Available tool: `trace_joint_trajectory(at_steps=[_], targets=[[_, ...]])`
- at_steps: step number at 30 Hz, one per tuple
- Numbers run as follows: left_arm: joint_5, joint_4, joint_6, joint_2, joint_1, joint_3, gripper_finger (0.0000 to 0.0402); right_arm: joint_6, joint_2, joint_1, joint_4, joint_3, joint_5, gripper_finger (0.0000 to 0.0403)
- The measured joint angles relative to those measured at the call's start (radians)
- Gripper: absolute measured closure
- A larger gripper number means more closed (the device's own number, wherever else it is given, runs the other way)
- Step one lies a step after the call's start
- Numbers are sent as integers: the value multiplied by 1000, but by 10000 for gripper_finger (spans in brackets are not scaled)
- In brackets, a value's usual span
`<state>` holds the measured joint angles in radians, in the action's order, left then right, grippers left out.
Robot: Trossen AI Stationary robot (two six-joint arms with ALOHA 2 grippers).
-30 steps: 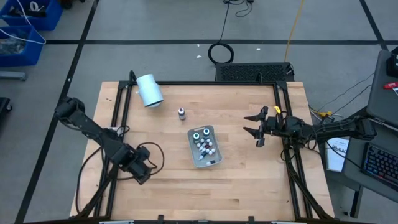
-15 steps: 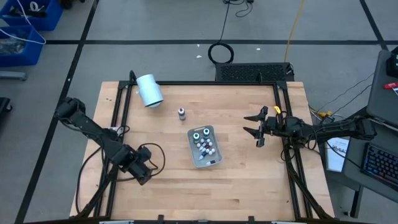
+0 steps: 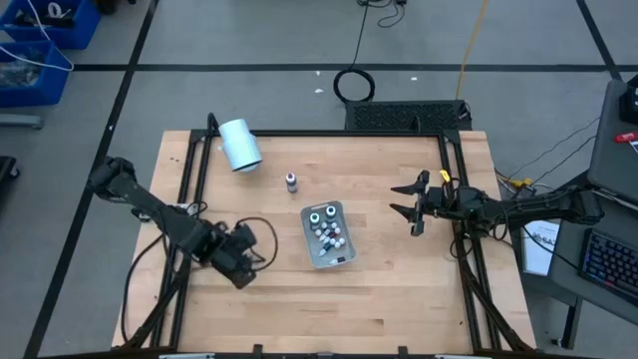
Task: Pick & Place food coloring
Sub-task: Put the black food coloring bottle into the bin
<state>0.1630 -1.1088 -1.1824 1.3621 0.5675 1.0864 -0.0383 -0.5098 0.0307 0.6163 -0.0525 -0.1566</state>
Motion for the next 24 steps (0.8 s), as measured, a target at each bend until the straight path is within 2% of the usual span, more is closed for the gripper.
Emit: trace_joint_trajectory(at_steps=[4,6,10,13,17,21,24], targets=[[134,7,180,-1,-67,172,277,0,0,0,5,0,-1,197],[153,13,270,4,-113,255,277,0,0,0,7,0,-1,197],[114,4,471,68,-228,389,277,0,0,0,7,0,-1,197],[46,-8,621,158,-308,477,277,0,0,0,7,0,-1,197],[-26,-103,780,301,-401,578,277,0,-1,0,3,0,0,197],[-8,-247,845,384,-471,678,277,0,-1,0,-8,0,0,197],[-9,-261,878,387,-498,706,277,0,-1,0,-18,0,0,197]])
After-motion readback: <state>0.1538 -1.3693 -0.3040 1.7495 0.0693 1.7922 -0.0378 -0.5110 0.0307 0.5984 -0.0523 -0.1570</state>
